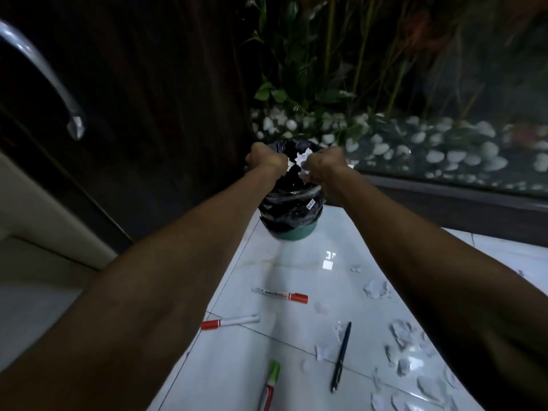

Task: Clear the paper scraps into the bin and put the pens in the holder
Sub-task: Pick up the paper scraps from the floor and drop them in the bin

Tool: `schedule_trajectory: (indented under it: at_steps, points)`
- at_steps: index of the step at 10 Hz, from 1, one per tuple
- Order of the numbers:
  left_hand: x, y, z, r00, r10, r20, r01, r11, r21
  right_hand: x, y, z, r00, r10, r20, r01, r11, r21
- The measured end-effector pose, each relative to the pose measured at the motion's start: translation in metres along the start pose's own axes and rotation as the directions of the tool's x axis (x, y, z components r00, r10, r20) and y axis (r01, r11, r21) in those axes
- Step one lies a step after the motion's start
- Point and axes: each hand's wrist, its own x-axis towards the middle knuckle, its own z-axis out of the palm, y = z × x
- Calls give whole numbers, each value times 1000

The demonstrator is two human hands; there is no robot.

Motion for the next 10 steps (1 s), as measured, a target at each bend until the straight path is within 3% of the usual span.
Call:
schedule_trajectory:
  at_steps: [1,2,3,4,5,6,7,8,10]
  points:
    - [-12,-7,7,992,122,29,-124,991,54,10,4,5,999,30,37,-29,999,-21]
    - [-24,-23,9,963,214,165,-239,960,148,3,14,3,1000,-21,-23,22,999,41]
    - [-44,-36,13,890,326,320,-418,864,281,-10,26,-13,994,-54,-95,70,983,171]
    - [-59,-45,18,827,378,416,-551,691,469,-27,48,-33,982,-121,-144,147,972,185]
    - [-72,-48,22,851,436,293,-525,729,438,-49,84,-60,977,-119,-178,131,990,60]
    - [-105,-51,24,826,485,285,-562,745,360,-74,118,-87,985,-64,-158,56,997,-55]
    - [-141,-53,23,742,546,388,-667,653,358,-97,138,-107,988,-35,-150,8,985,-175]
    - [-166,-54,20,704,551,448,-710,574,408,-117,152,-129,992,-9,-128,-24,968,-249]
    - [-193,-65,11,659,602,451,-752,533,389,-142,181,-175,996,8,-93,-50,889,-455]
